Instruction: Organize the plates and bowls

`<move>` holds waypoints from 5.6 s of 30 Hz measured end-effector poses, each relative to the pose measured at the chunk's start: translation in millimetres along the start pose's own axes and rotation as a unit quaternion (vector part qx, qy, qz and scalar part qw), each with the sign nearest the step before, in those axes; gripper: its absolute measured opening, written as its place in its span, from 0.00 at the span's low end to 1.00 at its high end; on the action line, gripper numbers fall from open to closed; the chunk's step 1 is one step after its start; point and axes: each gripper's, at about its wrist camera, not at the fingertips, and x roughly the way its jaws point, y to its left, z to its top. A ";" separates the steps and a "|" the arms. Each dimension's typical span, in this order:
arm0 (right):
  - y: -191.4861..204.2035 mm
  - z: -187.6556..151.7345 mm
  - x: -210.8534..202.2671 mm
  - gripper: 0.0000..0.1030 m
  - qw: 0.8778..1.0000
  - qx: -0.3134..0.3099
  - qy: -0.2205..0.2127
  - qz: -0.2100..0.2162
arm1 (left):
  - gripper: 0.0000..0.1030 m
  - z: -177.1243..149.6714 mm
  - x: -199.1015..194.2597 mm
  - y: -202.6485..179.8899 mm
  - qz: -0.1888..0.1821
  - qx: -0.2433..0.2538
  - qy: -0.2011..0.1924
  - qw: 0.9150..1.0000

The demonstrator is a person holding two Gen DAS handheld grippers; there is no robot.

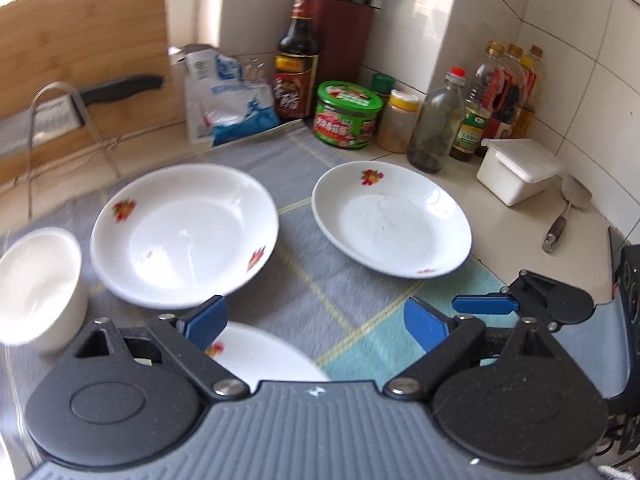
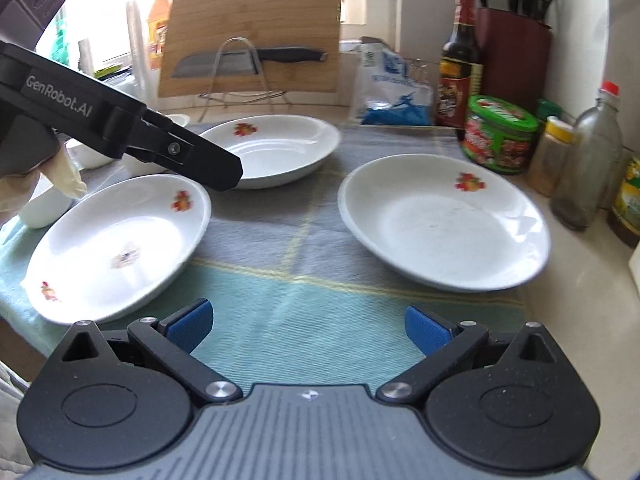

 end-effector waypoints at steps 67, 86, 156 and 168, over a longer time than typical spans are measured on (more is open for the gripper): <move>97.8 -23.4 29.7 1.00 0.984 -0.133 -0.034 0.116 | 0.76 -25.4 15.0 123.1 -0.013 -0.023 0.183 0.983; 100.9 -18.8 32.7 1.00 0.985 -0.131 -0.018 0.109 | 0.71 -18.2 25.6 116.4 -0.034 0.029 0.224 0.974; -2.4 13.0 -9.4 1.00 0.997 -0.077 -0.007 0.023 | 0.72 78.1 74.4 10.7 -0.100 0.134 0.186 0.968; -52.7 4.9 -14.7 1.00 0.999 -0.038 -0.008 -0.032 | 0.72 106.3 129.3 -39.5 -0.136 0.181 0.191 0.955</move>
